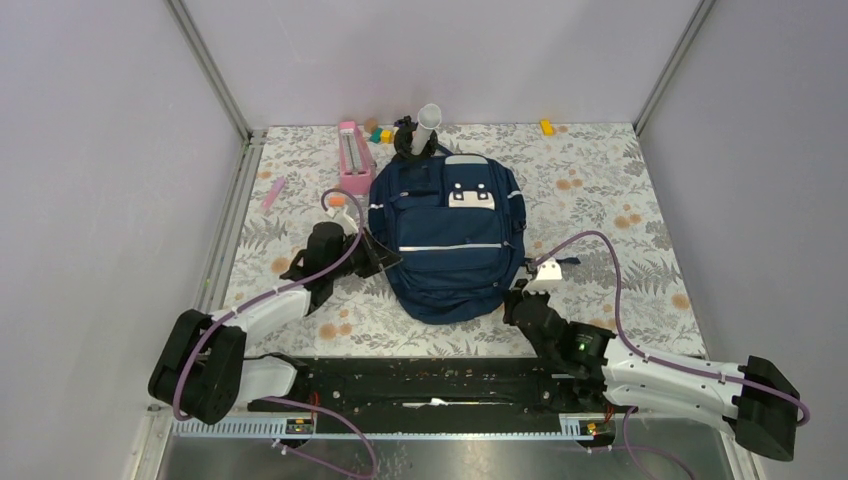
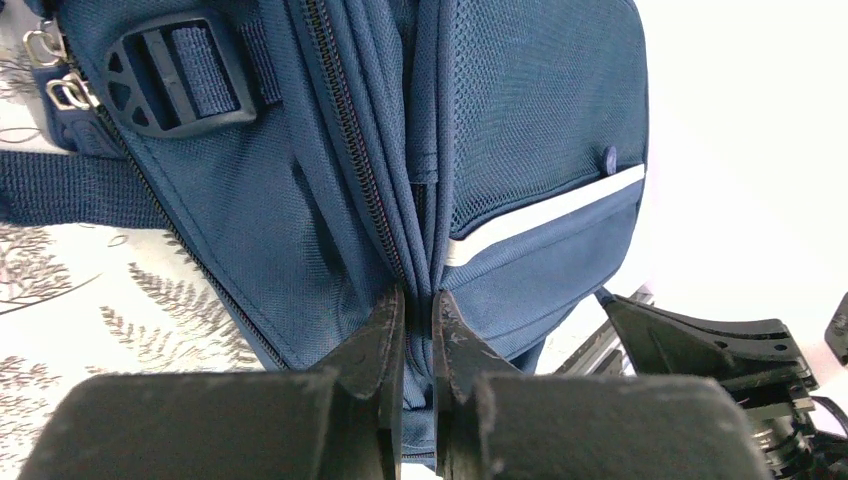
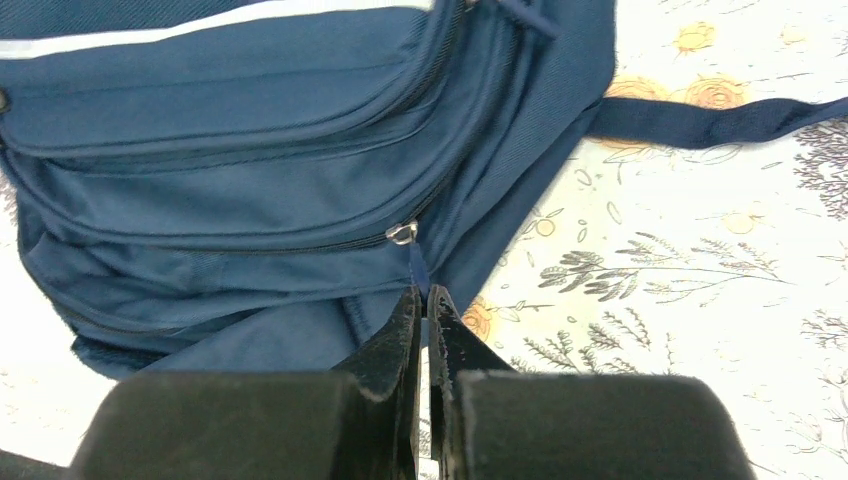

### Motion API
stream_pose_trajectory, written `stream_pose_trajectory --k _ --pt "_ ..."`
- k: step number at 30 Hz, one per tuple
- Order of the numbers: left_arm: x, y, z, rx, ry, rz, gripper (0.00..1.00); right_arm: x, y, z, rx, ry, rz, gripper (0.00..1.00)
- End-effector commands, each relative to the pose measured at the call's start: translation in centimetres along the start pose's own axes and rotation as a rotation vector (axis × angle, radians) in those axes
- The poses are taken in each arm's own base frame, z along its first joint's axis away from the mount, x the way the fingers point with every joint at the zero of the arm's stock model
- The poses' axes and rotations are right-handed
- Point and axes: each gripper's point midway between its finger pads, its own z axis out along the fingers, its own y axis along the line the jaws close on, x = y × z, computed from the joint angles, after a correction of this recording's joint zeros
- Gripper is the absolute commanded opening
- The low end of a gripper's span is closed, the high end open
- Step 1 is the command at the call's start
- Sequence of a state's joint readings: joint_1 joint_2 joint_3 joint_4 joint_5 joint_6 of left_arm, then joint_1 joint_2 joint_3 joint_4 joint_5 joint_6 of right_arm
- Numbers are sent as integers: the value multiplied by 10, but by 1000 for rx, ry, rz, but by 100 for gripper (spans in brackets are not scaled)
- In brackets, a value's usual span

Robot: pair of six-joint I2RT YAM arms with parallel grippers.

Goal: Pack the student bag
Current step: Zip the student bag at the center of the board.

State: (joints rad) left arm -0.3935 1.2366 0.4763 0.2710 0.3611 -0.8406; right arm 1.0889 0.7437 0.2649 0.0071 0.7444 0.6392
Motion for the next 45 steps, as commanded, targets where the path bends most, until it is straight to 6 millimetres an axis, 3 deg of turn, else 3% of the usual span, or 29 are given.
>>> stream_pose_trajectory --k 1,10,31,40,45 --pt "-49 -6 -10 -10 -146 97 0 -9 -37 5 160 -47 -49 0" --pt "-58 8 -16 -62 -148 121 0 -43 -31 15 173 -96 -57 0" --pt "-61 27 -26 -100 -133 128 0 -81 -56 75 255 -82 19 0" --pt "-63 26 -25 -87 -126 128 0 -91 -44 107 166 -50 59 0" --pt "-63 24 -24 -77 -122 128 0 -90 -31 104 99 -12 82 0"
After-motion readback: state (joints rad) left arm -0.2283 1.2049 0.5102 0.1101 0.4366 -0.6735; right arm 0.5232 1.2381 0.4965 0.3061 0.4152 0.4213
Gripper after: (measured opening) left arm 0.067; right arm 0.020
